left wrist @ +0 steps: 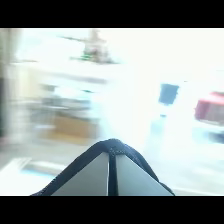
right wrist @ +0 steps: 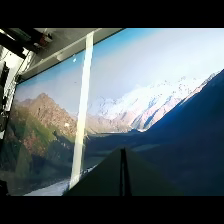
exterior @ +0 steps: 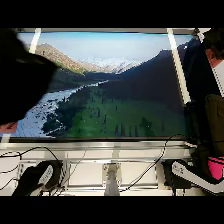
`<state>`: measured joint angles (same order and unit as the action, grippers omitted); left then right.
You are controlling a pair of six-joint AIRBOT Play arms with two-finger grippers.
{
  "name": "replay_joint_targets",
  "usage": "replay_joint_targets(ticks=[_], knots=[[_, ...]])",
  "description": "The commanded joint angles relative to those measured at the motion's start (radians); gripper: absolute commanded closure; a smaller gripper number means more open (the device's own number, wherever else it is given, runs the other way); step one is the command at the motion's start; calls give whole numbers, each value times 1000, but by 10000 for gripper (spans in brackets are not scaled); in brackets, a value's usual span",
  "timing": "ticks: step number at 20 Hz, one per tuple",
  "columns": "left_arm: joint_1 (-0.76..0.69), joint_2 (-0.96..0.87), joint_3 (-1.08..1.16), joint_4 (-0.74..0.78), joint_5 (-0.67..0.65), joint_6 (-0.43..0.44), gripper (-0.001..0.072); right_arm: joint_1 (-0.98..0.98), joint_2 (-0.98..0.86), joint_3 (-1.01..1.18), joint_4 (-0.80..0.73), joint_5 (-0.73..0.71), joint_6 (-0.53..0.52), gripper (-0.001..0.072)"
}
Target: Fold the clothes and pants, and hang the long-sleeved shirts on hangers.
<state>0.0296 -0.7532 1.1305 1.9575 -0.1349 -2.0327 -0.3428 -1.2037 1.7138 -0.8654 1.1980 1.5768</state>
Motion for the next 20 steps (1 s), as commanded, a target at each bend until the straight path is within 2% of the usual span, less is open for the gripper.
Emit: replay_joint_targets(ticks=[1,10,11,12,13,14,18,20], knots=[[-279,-66,1,-21,66,-2,698,1,0,0,-51,-13,1,688],[-634,-394,0,-21,-69,-2,687,1,0,0,-107,-7,2,684],[-654,-417,0,-21,-98,-2,607,0,0,0,-112,-8,2,639],[-671,-431,0,-8,-142,-2,444,1,0,0,-115,-9,2,541],[-684,-433,0,18,-204,-2,239,1,0,0,-116,-13,2,441],[-692,-427,0,51,-290,-2,170,1,0,0,-119,-14,2,434],[-686,-380,0,208,-629,-2,170,1,-17,0,-128,-13,2,437],[-664,-364,0,219,-697,-2,174,1,-35,0,-128,-10,2,450]])
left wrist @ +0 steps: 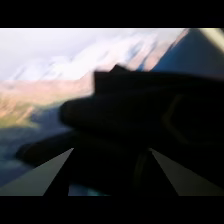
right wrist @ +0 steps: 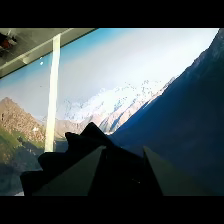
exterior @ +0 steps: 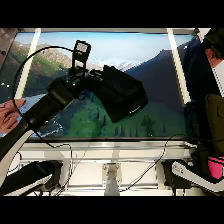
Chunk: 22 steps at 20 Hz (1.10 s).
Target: Fold the clothes and pants, and hang the long-sleeved shirts on hangers.
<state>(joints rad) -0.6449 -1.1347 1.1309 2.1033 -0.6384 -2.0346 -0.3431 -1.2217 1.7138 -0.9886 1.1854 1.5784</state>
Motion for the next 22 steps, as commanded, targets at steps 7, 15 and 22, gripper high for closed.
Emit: replay_joint_targets(ticks=[7,15,22], knots=[[63,18,-1,74,-246,42,695,1,-81,-4,-14,99,-20,688],[363,3,-3,-281,-264,319,699,2,-97,-312,174,161,-182,691],[709,-156,-3,-958,-266,748,697,127,-97,-743,383,280,-385,689]])
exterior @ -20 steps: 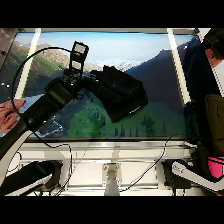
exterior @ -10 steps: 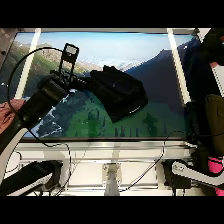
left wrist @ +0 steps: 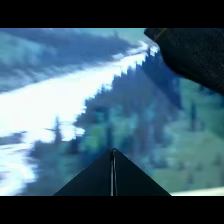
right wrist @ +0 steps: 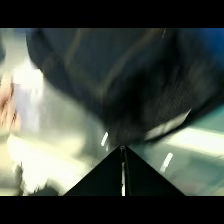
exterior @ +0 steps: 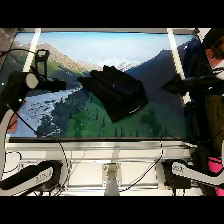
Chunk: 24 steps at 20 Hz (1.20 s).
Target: Fold the clothes and pants, and hang the long-sleeved shirts on hangers.
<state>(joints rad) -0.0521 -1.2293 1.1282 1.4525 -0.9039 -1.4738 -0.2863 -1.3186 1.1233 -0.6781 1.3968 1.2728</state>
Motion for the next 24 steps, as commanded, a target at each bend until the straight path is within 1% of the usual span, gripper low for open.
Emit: replay_joint_targets(ticks=[1,4,5,6,7,8,10,11,12,13,16,19,22,24], knots=[[132,-84,0,-317,3,189,697,121,0,-186,71,47,-80,689],[141,-131,0,-317,3,189,697,295,0,-217,28,-130,-77,681],[141,-142,0,-317,3,189,697,349,0,-217,0,-198,-26,615],[141,-150,0,-317,3,189,697,403,0,-217,-49,-284,80,474],[141,-154,0,-317,3,189,697,444,-3,-217,-104,-357,164,470],[141,-155,0,-317,5,189,696,469,-13,-217,-123,-405,238,469],[141,-154,0,-317,6,201,696,488,-47,-217,-120,-458,347,465],[141,-154,0,-317,6,204,696,488,-66,-217,-119,-466,392,441],[141,-154,0,-317,6,204,696,488,-85,-217,-119,-466,435,393],[141,-154,0,-317,5,204,696,488,-101,-217,-119,-466,460,381],[141,-154,0,-317,5,204,696,488,-132,-217,-123,-475,467,381],[141,-154,0,-317,5,204,696,488,-153,-217,-122,-475,501,381],[141,-154,0,-317,6,204,697,501,-172,-217,-122,-481,508,381],[141,-154,0,-317,6,204,696,523,-183,-217,-118,-513,508,381]])
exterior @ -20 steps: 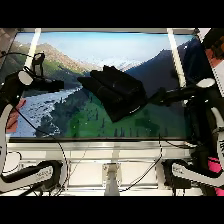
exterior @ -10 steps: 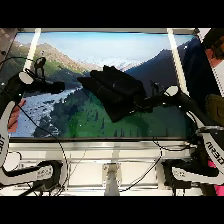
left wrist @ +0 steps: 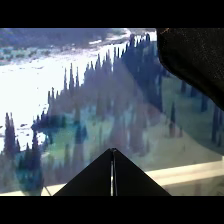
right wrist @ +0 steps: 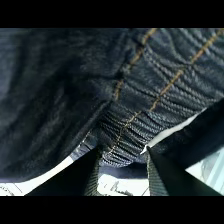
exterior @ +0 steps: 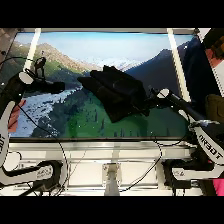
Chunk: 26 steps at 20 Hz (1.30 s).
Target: Fold the clothes and pants, and hang the long-sleeved shirts on hangers.
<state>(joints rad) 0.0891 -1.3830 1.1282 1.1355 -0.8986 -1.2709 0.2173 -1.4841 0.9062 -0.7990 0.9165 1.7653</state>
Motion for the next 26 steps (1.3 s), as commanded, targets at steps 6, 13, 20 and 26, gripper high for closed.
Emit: replay_joint_targets(ticks=[6,13,20,26], knots=[[0,-1,0,0,0,1,696,58,-16,8,36,-122,15,563],[0,-1,0,0,-5,1,697,-55,60,8,-26,-161,16,691],[0,-1,0,0,-16,1,697,-201,85,8,-91,29,14,469],[0,-1,0,0,-31,8,697,-198,52,8,-31,-18,29,381]])
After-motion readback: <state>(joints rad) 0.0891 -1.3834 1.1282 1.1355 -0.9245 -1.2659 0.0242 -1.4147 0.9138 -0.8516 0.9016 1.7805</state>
